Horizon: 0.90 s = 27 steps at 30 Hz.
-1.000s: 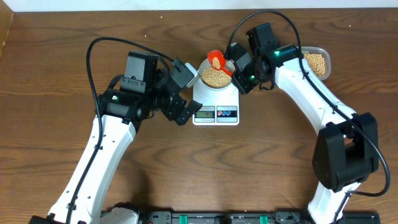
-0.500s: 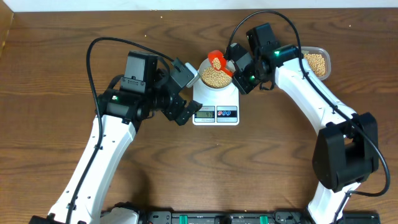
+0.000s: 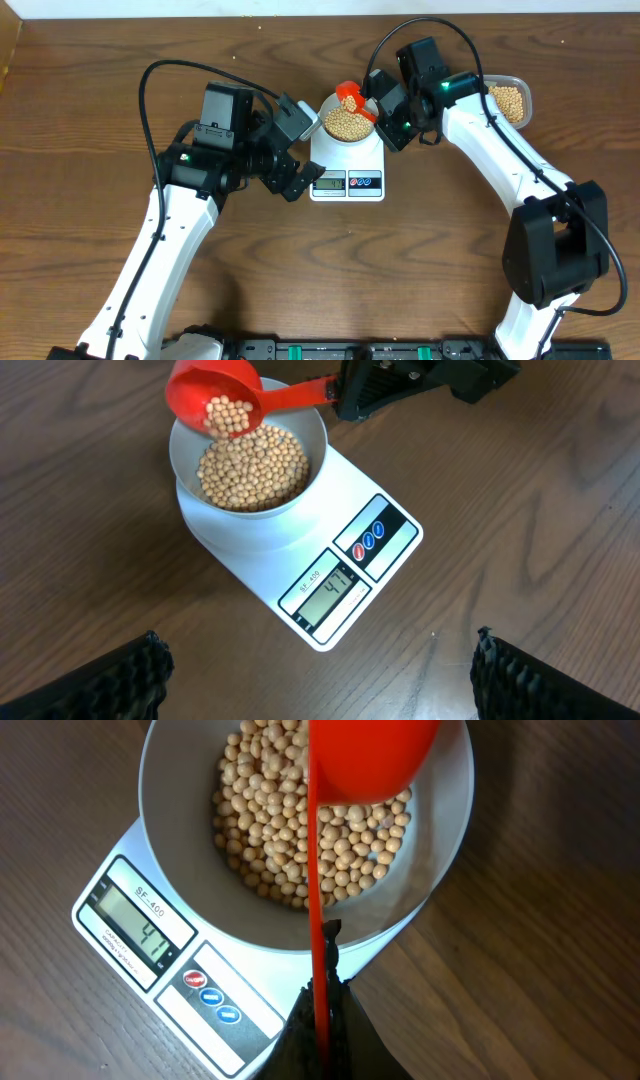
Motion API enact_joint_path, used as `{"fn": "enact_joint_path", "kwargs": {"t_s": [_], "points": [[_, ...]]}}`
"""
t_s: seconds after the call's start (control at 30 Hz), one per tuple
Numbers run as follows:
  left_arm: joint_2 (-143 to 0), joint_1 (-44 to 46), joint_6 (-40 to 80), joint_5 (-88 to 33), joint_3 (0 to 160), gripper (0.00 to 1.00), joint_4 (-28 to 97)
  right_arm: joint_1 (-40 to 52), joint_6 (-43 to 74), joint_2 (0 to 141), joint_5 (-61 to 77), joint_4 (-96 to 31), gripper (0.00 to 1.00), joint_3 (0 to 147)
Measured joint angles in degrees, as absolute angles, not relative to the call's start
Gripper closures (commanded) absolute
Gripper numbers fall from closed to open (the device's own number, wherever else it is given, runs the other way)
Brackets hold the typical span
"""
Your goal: Scoop item into bowl and weigh 50g on scale
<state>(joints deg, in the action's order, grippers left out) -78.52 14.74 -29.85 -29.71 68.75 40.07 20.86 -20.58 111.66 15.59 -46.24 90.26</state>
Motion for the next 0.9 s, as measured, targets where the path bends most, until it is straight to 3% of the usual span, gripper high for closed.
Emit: {"fn": "enact_joint_path", "kwargs": {"t_s": [0.9], "points": [[-78.5,14.7,-29.8,-29.7,68.8,0.02,40.1,20.9,-21.2,111.7,15.5,-46.2,0.99,90.3]]}}
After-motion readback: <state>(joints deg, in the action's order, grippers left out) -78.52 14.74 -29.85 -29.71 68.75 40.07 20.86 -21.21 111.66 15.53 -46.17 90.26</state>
